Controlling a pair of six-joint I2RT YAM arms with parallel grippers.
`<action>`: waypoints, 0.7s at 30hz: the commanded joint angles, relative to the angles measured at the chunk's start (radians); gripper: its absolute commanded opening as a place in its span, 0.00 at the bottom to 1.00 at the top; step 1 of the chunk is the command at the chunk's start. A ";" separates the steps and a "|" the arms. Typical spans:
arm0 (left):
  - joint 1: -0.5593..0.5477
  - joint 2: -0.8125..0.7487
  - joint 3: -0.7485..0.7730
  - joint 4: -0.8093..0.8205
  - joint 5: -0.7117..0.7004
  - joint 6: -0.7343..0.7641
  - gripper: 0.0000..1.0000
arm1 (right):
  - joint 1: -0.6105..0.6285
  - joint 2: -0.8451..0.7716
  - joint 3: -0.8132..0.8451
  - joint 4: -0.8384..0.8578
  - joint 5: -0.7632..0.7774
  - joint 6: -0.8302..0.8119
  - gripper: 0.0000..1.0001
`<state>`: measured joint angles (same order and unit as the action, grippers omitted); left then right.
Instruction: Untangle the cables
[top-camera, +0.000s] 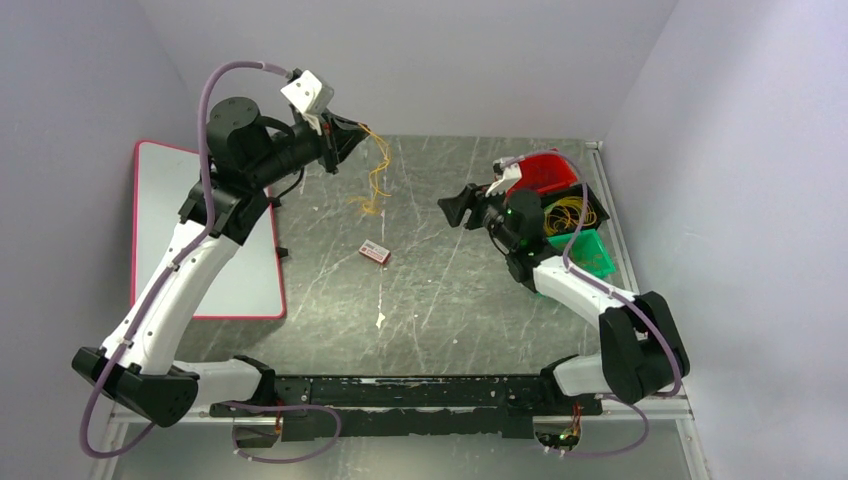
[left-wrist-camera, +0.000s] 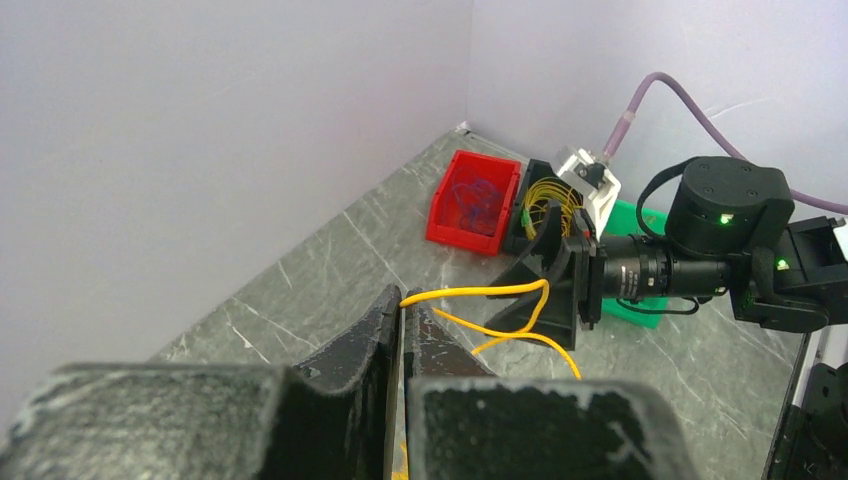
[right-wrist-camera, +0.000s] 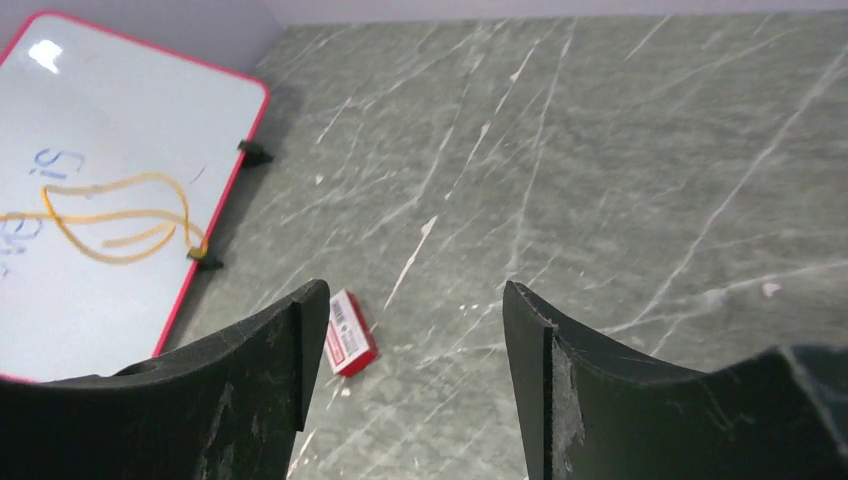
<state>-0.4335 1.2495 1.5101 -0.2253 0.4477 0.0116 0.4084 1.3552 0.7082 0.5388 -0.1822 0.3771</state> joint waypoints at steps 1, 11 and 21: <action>0.005 0.005 0.022 0.008 -0.025 -0.007 0.07 | 0.027 -0.011 -0.020 0.037 -0.100 0.038 0.68; 0.004 0.009 0.023 0.001 -0.029 -0.003 0.07 | 0.140 0.078 0.017 0.211 -0.246 0.128 0.70; 0.004 0.006 0.013 0.013 -0.019 -0.006 0.07 | 0.211 0.204 0.113 0.227 -0.351 0.130 0.68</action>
<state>-0.4335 1.2568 1.5101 -0.2253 0.4301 0.0113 0.5915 1.5196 0.7582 0.7216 -0.4740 0.5056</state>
